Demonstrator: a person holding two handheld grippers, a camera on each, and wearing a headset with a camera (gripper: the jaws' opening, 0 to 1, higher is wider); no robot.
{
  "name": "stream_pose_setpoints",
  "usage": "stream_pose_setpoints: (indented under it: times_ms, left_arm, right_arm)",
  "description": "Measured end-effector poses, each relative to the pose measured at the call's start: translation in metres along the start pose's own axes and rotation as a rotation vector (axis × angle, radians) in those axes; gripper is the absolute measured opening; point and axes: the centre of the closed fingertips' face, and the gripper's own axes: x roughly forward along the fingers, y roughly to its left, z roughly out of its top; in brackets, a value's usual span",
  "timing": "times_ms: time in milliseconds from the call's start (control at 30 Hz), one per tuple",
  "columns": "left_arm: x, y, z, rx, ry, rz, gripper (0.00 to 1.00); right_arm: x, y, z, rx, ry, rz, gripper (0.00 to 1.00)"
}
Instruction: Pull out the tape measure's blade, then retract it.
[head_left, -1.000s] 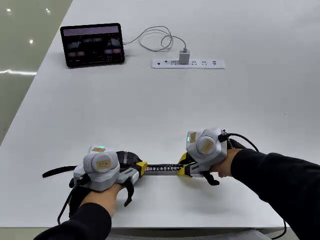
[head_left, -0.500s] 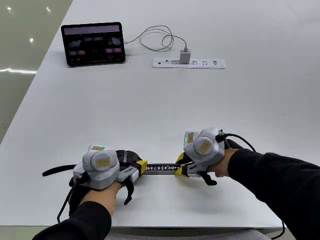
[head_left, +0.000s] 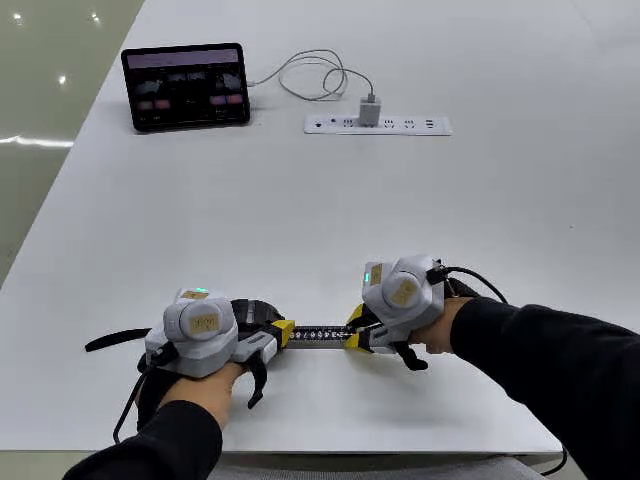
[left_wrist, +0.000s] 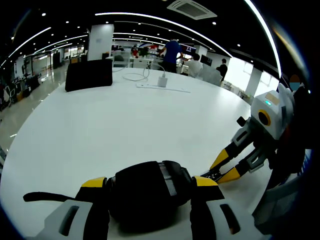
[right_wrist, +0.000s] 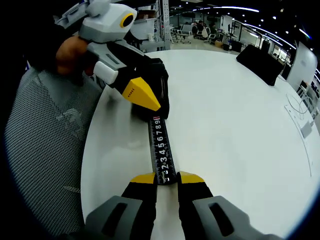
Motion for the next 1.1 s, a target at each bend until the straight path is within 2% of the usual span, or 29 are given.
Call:
stream_pose_setpoints:
  times_ms: [400,733,1100]
  left_arm:
    - [-0.001,0.0,0.0,0.001,0.0,-0.002,0.62]
    - [-0.001,0.0,0.001,0.001,0.0,-0.002,0.61]
    - [0.0,0.0,0.001,0.0,-0.001,-0.001,0.61]
  right_arm:
    - [0.003,0.001,0.004,-0.007,-0.005,0.002,0.11]
    - [0.005,0.0,0.006,0.022,-0.014,-0.002,0.1]
    - [0.01,0.001,0.012,0.002,-0.014,0.008,0.1]
